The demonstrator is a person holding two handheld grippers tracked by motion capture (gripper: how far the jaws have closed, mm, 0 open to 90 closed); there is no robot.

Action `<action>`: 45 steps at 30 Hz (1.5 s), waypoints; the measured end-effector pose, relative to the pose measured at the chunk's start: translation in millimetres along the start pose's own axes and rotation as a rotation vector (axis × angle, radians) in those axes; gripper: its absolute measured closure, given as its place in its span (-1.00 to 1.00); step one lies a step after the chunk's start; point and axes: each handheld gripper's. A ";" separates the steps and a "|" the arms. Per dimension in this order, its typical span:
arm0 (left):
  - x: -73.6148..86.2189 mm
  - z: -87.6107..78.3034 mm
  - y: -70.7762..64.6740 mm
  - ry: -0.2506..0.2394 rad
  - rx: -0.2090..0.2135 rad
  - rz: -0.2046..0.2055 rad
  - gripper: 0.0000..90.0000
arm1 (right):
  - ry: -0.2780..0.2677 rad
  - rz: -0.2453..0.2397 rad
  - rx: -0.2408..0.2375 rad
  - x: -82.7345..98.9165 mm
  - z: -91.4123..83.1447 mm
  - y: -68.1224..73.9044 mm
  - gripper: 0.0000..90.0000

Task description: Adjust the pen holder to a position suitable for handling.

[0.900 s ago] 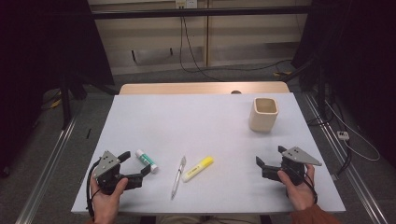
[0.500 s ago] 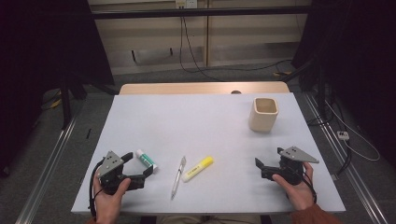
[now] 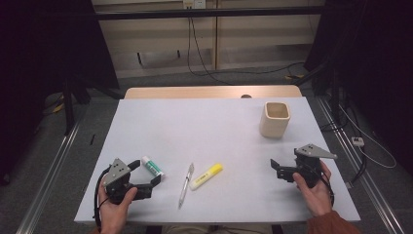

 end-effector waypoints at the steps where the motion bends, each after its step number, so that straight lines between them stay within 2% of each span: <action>1: 0.1 -0.4 0.1 0.001 0.000 -0.001 -0.84 | 0.003 0.004 -0.001 -3.4 0.3 -1.8 -0.93; 4: -0.4 -1.6 -0.2 -0.009 0.001 -0.002 -0.84 | 0.008 -0.001 -0.008 -10.9 1.3 -5.7 -0.91; 8: -0.8 -1.5 0.0 -0.013 -0.003 -0.002 -0.84 | 0.022 -0.017 0.026 -28.7 3.0 -16.6 -0.90; 13: -0.1 -0.5 0.4 -0.006 0.001 -0.008 -0.84 | 0.002 -0.016 0.030 -45.3 3.2 -22.9 -0.86; 15: 0.0 -0.7 0.5 -0.006 0.004 -0.005 -0.84 | -0.005 -0.022 0.028 -59.2 5.0 -27.7 -0.78; 16: 0.0 -0.7 0.5 -0.006 0.004 -0.005 -0.84 | -0.005 -0.022 0.028 -59.2 5.0 -27.7 -0.78; 18: 0.0 -0.7 1.1 -0.002 0.009 -0.008 -0.84 | -0.001 -0.043 0.017 -71.7 10.3 -34.0 -0.77; 19: 0.0 -0.7 1.1 -0.002 0.009 -0.008 -0.84 | -0.001 -0.043 0.017 -71.7 10.3 -34.0 -0.77; 20: 0.1 -0.6 1.0 -0.002 0.007 -0.012 -0.84 | 0.005 -0.054 -0.008 -80.2 14.0 -38.0 -0.79; 21: 0.1 -0.6 1.3 -0.003 0.010 -0.013 -0.84 | 0.005 -0.054 -0.008 -80.2 14.0 -38.0 -0.79; 25: 0.3 -1.0 1.9 -0.001 0.010 -0.008 -0.84 | 0.000 -0.067 -0.032 -101.3 20.9 -45.5 -0.78; 27: 0.3 -0.9 1.8 -0.001 0.012 -0.008 -0.84 | 0.009 -0.080 -0.032 -109.5 23.4 -48.3 -0.73; 31: -0.1 -1.3 1.3 -0.006 0.012 -0.011 -0.84 | 0.045 -0.070 -0.046 -124.7 32.8 -56.4 -0.77; 34: -0.1 -1.3 1.1 -0.005 0.014 -0.008 -0.84 | 0.072 -0.060 -0.037 -133.4 42.6 -62.7 -0.77; 36: -0.2 -1.6 1.3 -0.006 0.015 -0.008 -0.84 | 0.092 -0.075 -0.031 -139.5 48.2 -65.5 -0.68; 38: 0.0 -1.8 1.4 -0.007 0.014 -0.010 -0.84 | 0.098 -0.069 -0.021 -145.9 53.4 -69.3 -0.73; 40: 0.0 -1.6 1.5 -0.005 0.014 -0.011 -0.84 | 0.107 -0.066 -0.016 -150.7 59.5 -73.3 -0.67; 45: -0.1 -1.6 1.3 -0.003 0.014 -0.006 -0.84 | 0.159 -0.078 -0.010 -153.0 76.5 -77.6 -0.66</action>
Point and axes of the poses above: each handheld gripper's, and its own axes: z roughly forward along the jaws, x roughly out of its underside, y roughly to its left, and after that the axes turned 8 degrees about z, right-handed
